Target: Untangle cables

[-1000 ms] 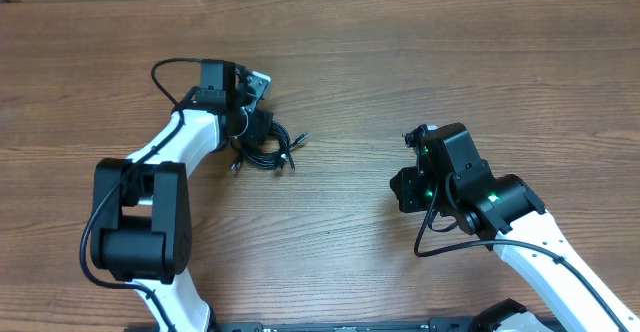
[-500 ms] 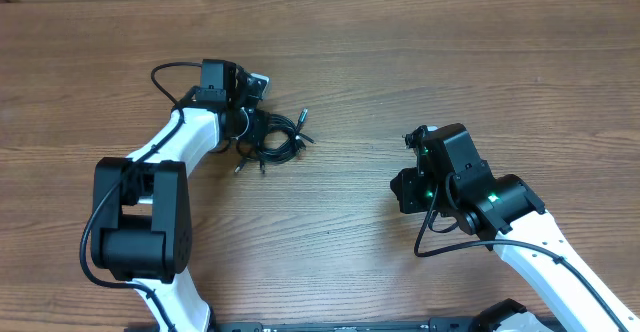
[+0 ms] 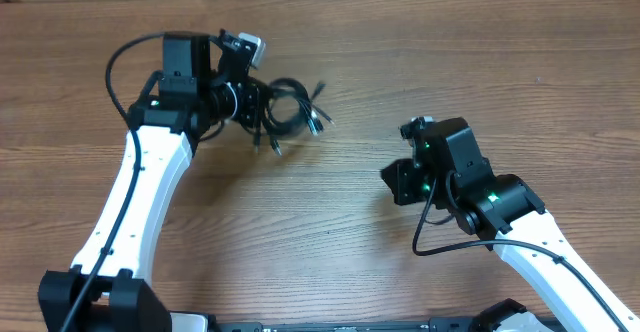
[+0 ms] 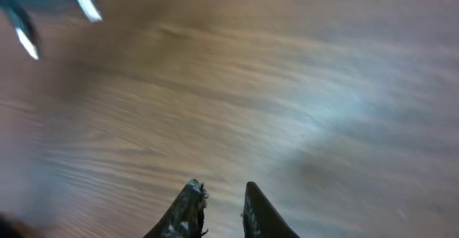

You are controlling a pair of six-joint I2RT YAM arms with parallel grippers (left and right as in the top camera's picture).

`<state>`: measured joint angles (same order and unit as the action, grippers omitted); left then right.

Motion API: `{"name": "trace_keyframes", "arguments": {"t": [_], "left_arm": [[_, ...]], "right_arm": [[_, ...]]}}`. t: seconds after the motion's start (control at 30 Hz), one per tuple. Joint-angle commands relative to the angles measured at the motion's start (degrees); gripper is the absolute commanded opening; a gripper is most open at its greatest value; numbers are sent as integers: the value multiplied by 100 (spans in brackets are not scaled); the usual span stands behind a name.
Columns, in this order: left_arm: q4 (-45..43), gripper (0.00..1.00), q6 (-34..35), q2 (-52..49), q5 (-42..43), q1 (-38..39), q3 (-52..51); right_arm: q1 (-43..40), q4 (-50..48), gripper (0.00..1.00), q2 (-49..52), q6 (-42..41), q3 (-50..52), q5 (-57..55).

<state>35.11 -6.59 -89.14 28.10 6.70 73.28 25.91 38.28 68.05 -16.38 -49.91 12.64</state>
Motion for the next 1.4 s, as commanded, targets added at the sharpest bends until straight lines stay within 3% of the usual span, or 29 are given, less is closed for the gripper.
{"name": "trace_keyframes", "arguments": {"t": [0.0, 0.17, 0.37, 0.57, 0.8, 1.37], "left_arm": [[455, 4, 105, -162, 466, 197, -7], [881, 4, 111, -391, 586, 713, -17], [702, 4, 581, -664, 643, 1425, -17], [444, 4, 942, -658, 772, 1646, -15], [450, 4, 964, -658, 1692, 1648, -15], [588, 4, 977, -651, 2328, 1648, -15]], "right_arm": [[13, -433, 17, 11, 190, -74, 1047], [13, -977, 25, 13, 155, -74, 1982], [17, -588, 25, 31, 52, -70, 1998], [17, -358, 25, 214, -852, -68, 1808], [17, -634, 31, 638, -2337, -68, 1805], [-26, -1493, 27, 951, -4238, -68, 1073]]}}
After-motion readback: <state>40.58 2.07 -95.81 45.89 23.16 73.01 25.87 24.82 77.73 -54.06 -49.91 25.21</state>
